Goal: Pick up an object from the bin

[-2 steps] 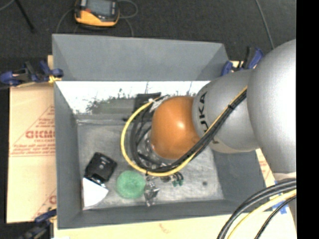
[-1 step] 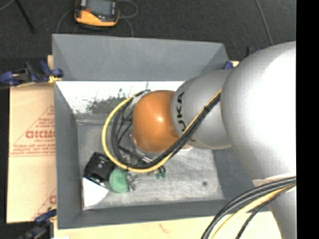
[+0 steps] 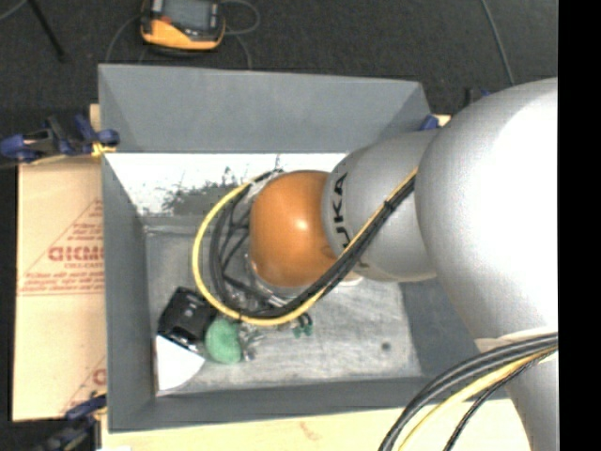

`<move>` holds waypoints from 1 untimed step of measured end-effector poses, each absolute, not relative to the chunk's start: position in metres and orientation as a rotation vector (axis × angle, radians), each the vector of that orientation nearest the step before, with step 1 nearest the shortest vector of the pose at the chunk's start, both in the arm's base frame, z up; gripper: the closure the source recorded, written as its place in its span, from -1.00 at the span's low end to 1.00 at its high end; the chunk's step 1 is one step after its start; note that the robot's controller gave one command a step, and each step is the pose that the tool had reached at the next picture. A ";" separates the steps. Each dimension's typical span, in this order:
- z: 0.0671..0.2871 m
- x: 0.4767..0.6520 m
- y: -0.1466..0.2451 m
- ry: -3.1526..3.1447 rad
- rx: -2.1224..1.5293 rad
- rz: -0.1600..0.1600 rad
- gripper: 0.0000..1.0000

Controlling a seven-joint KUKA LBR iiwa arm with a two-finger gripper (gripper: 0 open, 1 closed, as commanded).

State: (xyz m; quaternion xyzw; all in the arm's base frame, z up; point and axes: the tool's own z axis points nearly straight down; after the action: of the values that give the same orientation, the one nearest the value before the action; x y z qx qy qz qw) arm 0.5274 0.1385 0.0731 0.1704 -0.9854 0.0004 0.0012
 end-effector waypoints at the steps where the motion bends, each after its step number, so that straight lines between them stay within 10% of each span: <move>1: 0.167 0.523 0.132 -3.087 0.600 -0.001 1.00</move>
Offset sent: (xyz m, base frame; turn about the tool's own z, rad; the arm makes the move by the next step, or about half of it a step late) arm 0.0000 0.0000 0.0000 0.0000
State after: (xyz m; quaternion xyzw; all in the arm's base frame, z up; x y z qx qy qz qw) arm 0.5228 0.1324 0.1670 0.1907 -0.9817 -0.0002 -0.0013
